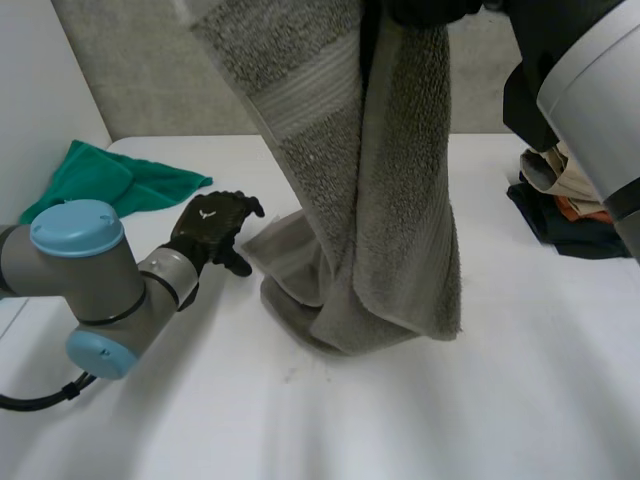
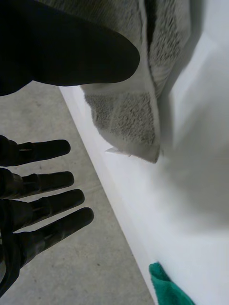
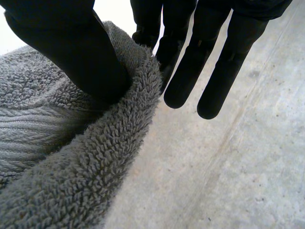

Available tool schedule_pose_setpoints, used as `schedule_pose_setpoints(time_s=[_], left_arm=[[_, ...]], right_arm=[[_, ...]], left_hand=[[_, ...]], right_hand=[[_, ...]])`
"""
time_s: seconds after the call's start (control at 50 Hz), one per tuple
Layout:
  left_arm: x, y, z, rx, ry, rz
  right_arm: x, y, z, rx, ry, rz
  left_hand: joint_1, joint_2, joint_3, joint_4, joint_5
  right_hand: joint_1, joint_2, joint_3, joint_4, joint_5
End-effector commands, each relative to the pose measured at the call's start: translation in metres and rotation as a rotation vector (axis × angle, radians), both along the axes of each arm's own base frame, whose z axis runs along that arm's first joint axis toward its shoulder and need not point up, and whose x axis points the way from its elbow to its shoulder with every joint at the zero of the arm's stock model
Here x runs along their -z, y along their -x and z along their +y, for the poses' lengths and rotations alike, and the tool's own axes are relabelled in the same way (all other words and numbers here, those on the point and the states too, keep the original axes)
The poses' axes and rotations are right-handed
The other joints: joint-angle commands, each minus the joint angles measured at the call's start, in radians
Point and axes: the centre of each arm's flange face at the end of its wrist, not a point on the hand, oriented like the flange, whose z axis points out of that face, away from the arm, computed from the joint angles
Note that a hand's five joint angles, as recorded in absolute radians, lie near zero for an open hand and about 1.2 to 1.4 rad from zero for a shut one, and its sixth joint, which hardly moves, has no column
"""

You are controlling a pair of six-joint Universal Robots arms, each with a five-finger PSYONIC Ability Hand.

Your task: Fold the laundry.

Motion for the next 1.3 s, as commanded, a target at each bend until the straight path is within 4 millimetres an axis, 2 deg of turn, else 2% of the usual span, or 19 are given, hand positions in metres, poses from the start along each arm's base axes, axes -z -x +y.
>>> schedule_pose_setpoints(time_s=[0.02, 0.26, 0.32, 0.36, 0.4, 0.48, 0.5, 0.54, 0.62, 0.64, 0.66, 0.78, 0.88, 0.94, 1.0, 1.1, 1.14, 1.22, 1.3], left_arm=[[0.002, 0.000, -0.005, -0.007, 0.005, 0.003], [0.031, 0.037, -0.003, 0.067, -0.014, -0.006], [0.034, 0.045, 0.000, 0.088, -0.014, -0.003], [0.033, 0.048, 0.002, 0.093, -0.015, 0.005], [0.030, 0.048, 0.002, 0.090, -0.013, 0.015], [0.018, 0.044, -0.004, 0.047, 0.011, 0.029], [0.002, 0.037, -0.008, -0.005, 0.050, 0.032], [-0.022, 0.024, -0.015, -0.072, 0.101, 0.042], [-0.064, -0.014, -0.022, -0.194, 0.168, 0.067], [-0.074, -0.022, -0.022, -0.208, 0.185, 0.071], [-0.092, -0.033, -0.018, -0.223, 0.218, 0.083], [-0.146, -0.069, 0.001, -0.233, 0.334, 0.103], [-0.182, -0.099, 0.028, -0.247, 0.405, 0.072], [-0.184, -0.100, 0.039, -0.235, 0.384, 0.058], [-0.166, -0.099, 0.043, -0.223, 0.300, 0.006], [-0.112, -0.091, 0.019, -0.193, 0.193, -0.194], [-0.100, -0.085, 0.007, -0.170, 0.195, -0.255], [-0.093, -0.062, -0.029, -0.165, 0.265, -0.337], [-0.123, -0.046, -0.072, -0.244, 0.409, -0.297]], right_arm=[[-0.017, 0.002, 0.005, -0.008, 0.033, -0.032], [-0.057, 0.017, 0.022, -0.011, 0.091, -0.109], [-0.059, 0.019, 0.023, -0.004, 0.092, -0.119], [-0.058, 0.020, 0.021, 0.005, 0.082, -0.123], [-0.057, 0.021, 0.018, 0.018, 0.073, -0.122], [-0.047, 0.019, 0.012, 0.038, 0.051, -0.090], [-0.043, 0.019, 0.009, 0.044, 0.041, -0.079], [-0.032, 0.020, -0.001, 0.071, 0.011, -0.046], [-0.002, 0.038, -0.050, 0.221, -0.056, 0.043], [0.010, 0.048, -0.071, 0.282, -0.084, 0.069], [0.015, 0.053, -0.080, 0.308, -0.100, 0.079], [0.046, 0.083, -0.127, 0.418, -0.208, 0.156], [0.097, 0.109, -0.167, 0.494, -0.390, 0.337], [0.130, 0.112, -0.179, 0.516, -0.464, 0.486], [0.152, 0.111, -0.184, 0.513, -0.496, 0.590], [0.178, 0.107, -0.194, 0.539, -0.520, 0.693], [0.183, 0.105, -0.201, 0.552, -0.517, 0.689], [0.173, 0.091, -0.232, 0.594, -0.362, 0.606], [0.134, 0.073, -0.259, 0.671, -0.104, 0.428]], left_hand=[[-0.012, 0.006, 0.004, 0.017, 0.021], [-0.082, -0.064, -0.066, -0.054, -0.050], [0.142, 0.161, 0.159, 0.171, 0.175], [0.611, 0.629, 0.627, 0.639, 0.643], [0.862, 0.880, 0.878, 0.891, 0.894], [0.930, 0.948, 0.946, 0.959, 0.963], [0.930, 0.948, 0.946, 0.959, 0.963], [0.930, 0.948, 0.946, 0.959, 0.963], [0.930, 0.948, 0.946, 0.959, 0.963], [0.930, 0.948, 0.946, 0.959, 0.963], [0.930, 0.948, 0.946, 0.959, 0.963], [0.930, 0.948, 0.946, 0.959, 0.963], [0.930, 0.948, 0.946, 0.959, 0.963], [0.930, 0.948, 0.946, 0.959, 0.963], [0.930, 0.948, 0.946, 0.959, 0.963], [0.930, 0.948, 0.946, 0.959, 0.963], [0.930, 0.948, 0.946, 0.959, 0.963], [0.930, 0.948, 0.946, 0.959, 0.963], [0.930, 0.948, 0.946, 0.959, 0.963]], right_hand=[[0.267, 0.220, 0.205, 0.200, 0.236], [0.267, 0.220, 0.205, 0.200, 0.236], [0.267, 0.220, 0.205, 0.200, 0.236], [0.267, 0.220, 0.205, 0.200, 0.236], [0.267, 0.220, 0.205, 0.200, 0.236], [0.267, 0.220, 0.205, 0.200, 0.236], [0.267, 0.220, 0.205, 0.200, 0.236], [0.267, 0.220, 0.205, 0.200, 0.236], [0.267, 0.220, 0.205, 0.200, 0.236], [0.267, 0.220, 0.205, 0.200, 0.236], [0.267, 0.220, 0.205, 0.200, 0.236], [0.267, 0.220, 0.205, 0.200, 0.236], [0.267, 0.220, 0.205, 0.200, 0.236], [0.267, 0.220, 0.205, 0.200, 0.236], [0.267, 0.220, 0.205, 0.200, 0.236], [0.267, 0.220, 0.205, 0.200, 0.236], [0.267, 0.220, 0.205, 0.200, 0.236], [0.267, 0.220, 0.205, 0.200, 0.236], [0.267, 0.220, 0.205, 0.200, 0.236]])
